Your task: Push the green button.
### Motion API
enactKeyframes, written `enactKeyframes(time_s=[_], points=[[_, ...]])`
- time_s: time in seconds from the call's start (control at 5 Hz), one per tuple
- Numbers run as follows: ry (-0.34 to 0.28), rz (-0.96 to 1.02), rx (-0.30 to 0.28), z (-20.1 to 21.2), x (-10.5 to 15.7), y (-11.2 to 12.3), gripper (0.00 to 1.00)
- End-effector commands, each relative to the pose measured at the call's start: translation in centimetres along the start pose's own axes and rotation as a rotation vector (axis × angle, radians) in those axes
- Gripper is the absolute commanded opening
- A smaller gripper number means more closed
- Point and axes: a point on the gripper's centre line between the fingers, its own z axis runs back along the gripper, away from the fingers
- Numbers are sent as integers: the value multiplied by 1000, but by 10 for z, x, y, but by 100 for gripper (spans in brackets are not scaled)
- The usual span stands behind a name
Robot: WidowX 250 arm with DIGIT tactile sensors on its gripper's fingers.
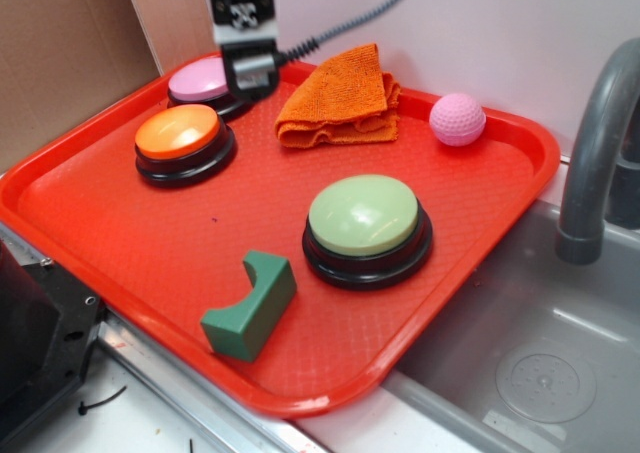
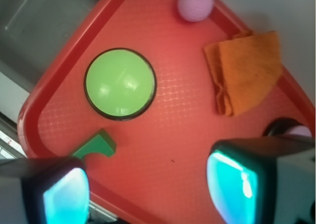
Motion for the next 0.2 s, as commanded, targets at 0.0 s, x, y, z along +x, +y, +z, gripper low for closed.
enactKeyframes(time_s=[0.0], points=[[-27,62,-68,14,-4,-1,100]])
